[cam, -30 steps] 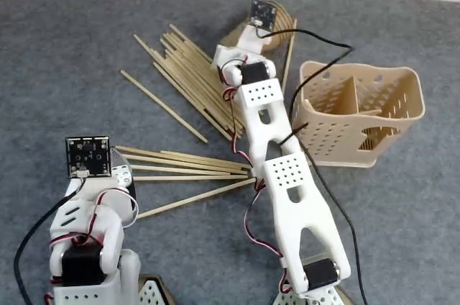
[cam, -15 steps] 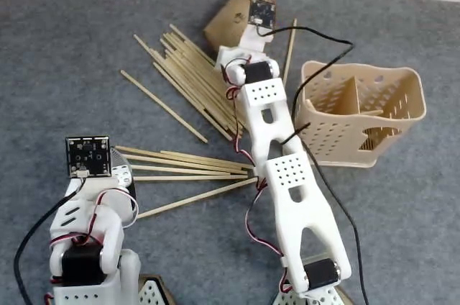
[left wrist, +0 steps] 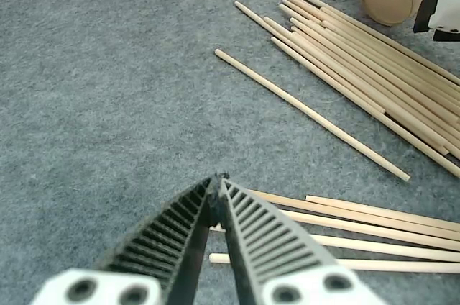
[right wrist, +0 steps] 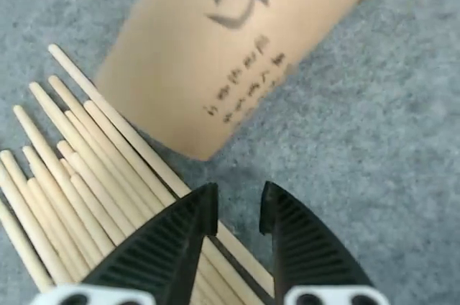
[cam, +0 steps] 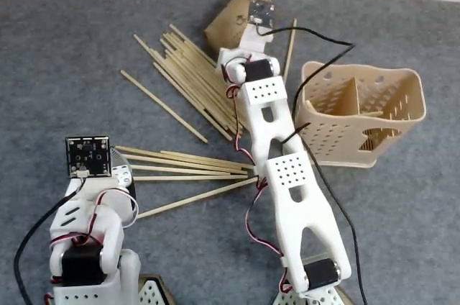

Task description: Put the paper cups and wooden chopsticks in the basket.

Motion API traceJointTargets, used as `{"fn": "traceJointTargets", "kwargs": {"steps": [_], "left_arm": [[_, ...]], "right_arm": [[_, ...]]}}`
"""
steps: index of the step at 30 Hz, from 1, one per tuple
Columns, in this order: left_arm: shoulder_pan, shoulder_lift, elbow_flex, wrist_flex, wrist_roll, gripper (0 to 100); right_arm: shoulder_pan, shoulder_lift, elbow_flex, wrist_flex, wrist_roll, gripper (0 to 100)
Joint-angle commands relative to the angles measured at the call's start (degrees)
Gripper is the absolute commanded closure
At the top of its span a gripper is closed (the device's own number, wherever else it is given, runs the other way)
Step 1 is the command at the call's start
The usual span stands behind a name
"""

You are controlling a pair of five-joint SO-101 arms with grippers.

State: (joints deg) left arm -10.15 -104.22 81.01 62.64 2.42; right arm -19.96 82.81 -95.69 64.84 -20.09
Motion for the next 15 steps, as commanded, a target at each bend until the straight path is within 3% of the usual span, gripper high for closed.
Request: {"fn": "traceJointTargets", "kwargs": {"steps": [1,8,15], "left_arm": [[-0.6,-0.7,-0.3,-1.4,0.4,99],[-0.6,-0.7,-0.3,-1.4,0.4,99],[-0.6,-0.7,-0.3,-1.4,0.4,99]], "right_arm": [[-1.8,-2.5,-5.4,-5.9,6.7,88.9],[-1.8,-1.8,-5.4,-10.2,10.0,88.9],[-1.8,-9.9,-5.4,-1.5,10.0,89.1]]}}
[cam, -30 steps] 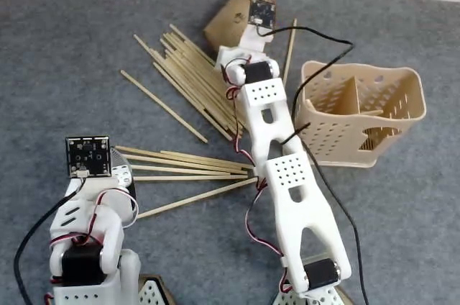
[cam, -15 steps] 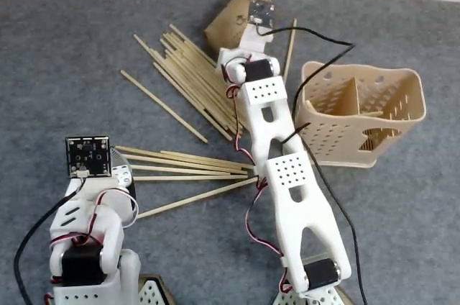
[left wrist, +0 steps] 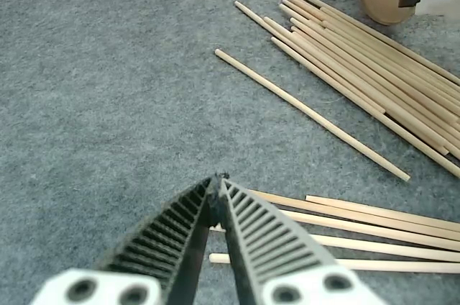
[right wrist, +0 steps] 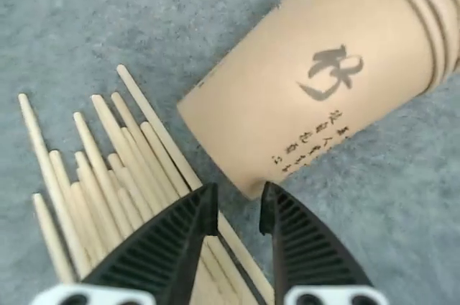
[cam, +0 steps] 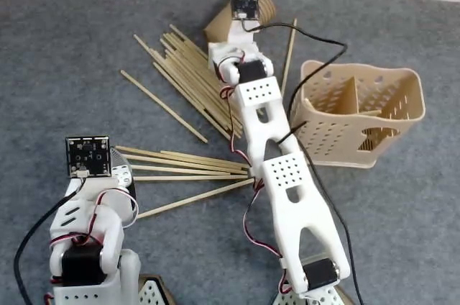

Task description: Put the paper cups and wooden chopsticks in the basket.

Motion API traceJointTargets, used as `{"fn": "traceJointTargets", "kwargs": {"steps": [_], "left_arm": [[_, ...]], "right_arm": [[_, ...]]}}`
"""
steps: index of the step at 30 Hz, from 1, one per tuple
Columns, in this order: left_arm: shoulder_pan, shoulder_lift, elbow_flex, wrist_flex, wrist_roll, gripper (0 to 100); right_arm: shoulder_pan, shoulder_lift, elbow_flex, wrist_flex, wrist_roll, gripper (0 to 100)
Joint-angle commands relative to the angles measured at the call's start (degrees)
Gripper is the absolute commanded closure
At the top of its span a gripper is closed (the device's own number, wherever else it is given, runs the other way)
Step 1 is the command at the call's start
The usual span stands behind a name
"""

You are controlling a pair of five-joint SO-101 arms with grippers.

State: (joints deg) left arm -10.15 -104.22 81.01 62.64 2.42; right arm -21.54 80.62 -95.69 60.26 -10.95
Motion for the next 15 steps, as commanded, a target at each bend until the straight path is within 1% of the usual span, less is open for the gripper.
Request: {"fn": "traceJointTargets", "kwargs": {"steps": [1,6,10,12,14,15], "left_arm": [[-0.6,-0.7,-0.3,-1.4,0.4,99],[-0.6,-0.7,-0.3,-1.4,0.4,99],[-0.6,-0.7,-0.3,-1.4,0.4,99],[-0.6,-0.7,-0.3,-1.4,0.4,99],[-0.6,-0.7,-0.3,-1.4,0.4,99],[-0.6,-0.7,-0.3,-1.4,0.4,99]], "right_arm": [[-0.2,-8.8,-5.4,4.0,0.9,89.3],[-0.1,-11.4,-5.4,2.9,0.9,89.4],[0.5,-10.9,-4.4,-3.7,0.9,89.6],[0.8,-8.7,-2.5,-7.6,0.9,92.2],[1.1,-5.8,-1.7,-14.3,1.1,95.7],[1.1,-4.3,-1.7,-17.6,2.5,96.9]]}}
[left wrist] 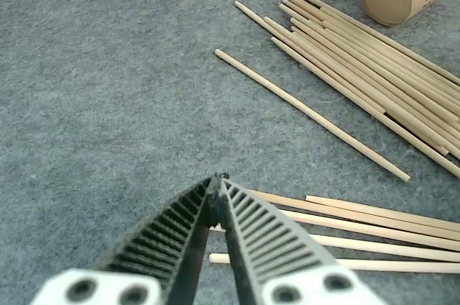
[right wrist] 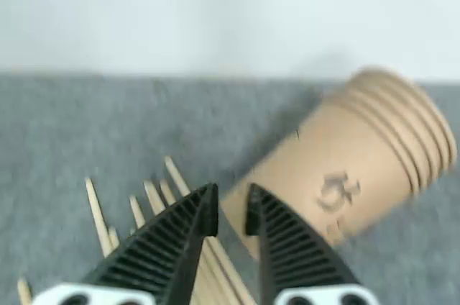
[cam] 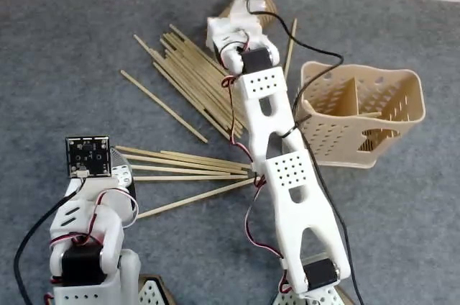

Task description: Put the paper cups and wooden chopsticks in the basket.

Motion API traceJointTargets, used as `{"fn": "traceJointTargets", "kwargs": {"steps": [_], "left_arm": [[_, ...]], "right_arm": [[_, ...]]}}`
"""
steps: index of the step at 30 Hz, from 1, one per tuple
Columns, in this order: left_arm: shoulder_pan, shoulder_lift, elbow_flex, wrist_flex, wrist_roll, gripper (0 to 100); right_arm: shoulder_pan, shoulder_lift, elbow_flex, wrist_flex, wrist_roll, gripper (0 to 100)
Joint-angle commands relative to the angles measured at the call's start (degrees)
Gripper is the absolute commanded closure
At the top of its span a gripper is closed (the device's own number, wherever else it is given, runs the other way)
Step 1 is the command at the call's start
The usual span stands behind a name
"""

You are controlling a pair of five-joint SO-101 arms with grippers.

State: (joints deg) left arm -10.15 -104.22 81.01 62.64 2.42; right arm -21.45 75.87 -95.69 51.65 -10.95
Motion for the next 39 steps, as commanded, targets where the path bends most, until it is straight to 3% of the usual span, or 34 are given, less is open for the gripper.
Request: {"fn": "traceJointTargets", "kwargs": {"steps": [1,5,11,19,29,33,39], "left_arm": [[-0.6,-0.7,-0.3,-1.4,0.4,99],[-0.6,-0.7,-0.3,-1.4,0.4,99],[-0.6,-0.7,-0.2,-1.4,0.4,99],[-0.3,-0.7,-0.2,-1.4,0.4,99],[-0.3,-0.7,-0.2,-1.4,0.4,99],[-0.3,-0.7,-0.2,-1.4,0.4,99],[-0.4,-0.7,-0.2,-1.4,0.4,99]], "right_arm": [[1.0,2.1,-1.7,-12.1,4.5,97.8],[0.4,8.7,-1.7,-20.4,10.0,98.5],[1.3,12.5,-1.7,-21.1,10.5,98.6],[1.7,10.3,-7.0,4.2,10.5,98.7],[2.8,-11.0,-6.7,39.8,10.5,98.2],[1.1,-17.7,-6.6,42.2,10.3,98.1],[0.6,-18.4,-6.5,33.7,10.2,98.1]]}}
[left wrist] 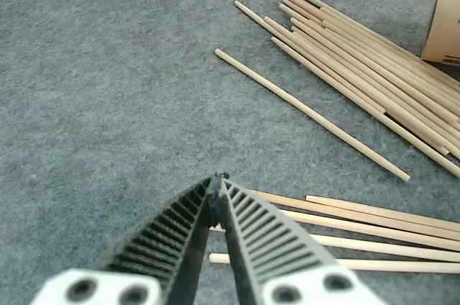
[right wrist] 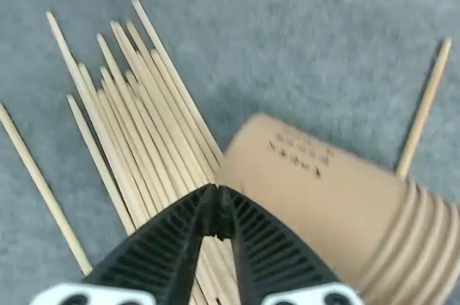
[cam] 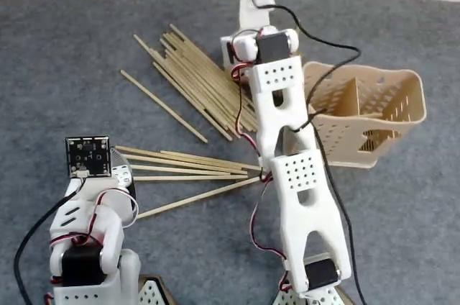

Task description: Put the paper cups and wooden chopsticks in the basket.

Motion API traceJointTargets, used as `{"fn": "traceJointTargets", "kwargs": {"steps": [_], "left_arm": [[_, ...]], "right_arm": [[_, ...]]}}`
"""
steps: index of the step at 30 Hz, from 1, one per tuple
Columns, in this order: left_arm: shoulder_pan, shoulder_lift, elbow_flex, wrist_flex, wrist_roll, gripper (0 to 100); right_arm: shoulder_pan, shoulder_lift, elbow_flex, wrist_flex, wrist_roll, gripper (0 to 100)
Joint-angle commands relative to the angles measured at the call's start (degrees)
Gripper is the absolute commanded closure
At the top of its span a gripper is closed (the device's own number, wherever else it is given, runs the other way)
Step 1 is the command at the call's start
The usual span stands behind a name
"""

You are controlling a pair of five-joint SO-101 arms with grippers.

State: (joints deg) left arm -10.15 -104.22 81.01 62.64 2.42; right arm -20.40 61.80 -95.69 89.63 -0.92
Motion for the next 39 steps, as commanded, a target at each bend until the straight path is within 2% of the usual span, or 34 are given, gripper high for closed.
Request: {"fn": "traceJointTargets", "kwargs": {"steps": [1,7,13,16,19,31,33,39], "left_arm": [[-0.5,-0.7,-0.2,-1.4,0.4,99],[-0.5,-0.7,-0.2,-1.4,0.4,99],[-0.5,-0.7,-0.2,-1.4,0.4,99],[-0.5,-0.7,-0.2,-1.4,0.4,99],[-0.4,-0.7,-0.2,-1.4,0.4,99],[-0.2,-0.7,-0.1,-1.4,0.4,99],[-0.2,-0.7,0.7,-2.3,0.3,99],[-0.2,-0.7,3.4,-6.2,-2.2,99]], "right_arm": [[-0.5,-3.6,-6.5,-5.9,0.2,98.1],[0.9,7.2,-6.5,-16.4,0.4,98.1],[6.1,19.5,-6.5,-31.6,0.4,98.1],[7.4,22.1,-6.5,-33.4,0.4,98.1],[7.3,21.9,-6.5,-28.1,0.4,98.1],[2.5,7.3,-6.5,7.8,0.3,98.1],[1.7,5.2,-6.5,11.1,0.4,98.1],[1.5,3.2,-6.6,11.4,0.5,98.1]]}}
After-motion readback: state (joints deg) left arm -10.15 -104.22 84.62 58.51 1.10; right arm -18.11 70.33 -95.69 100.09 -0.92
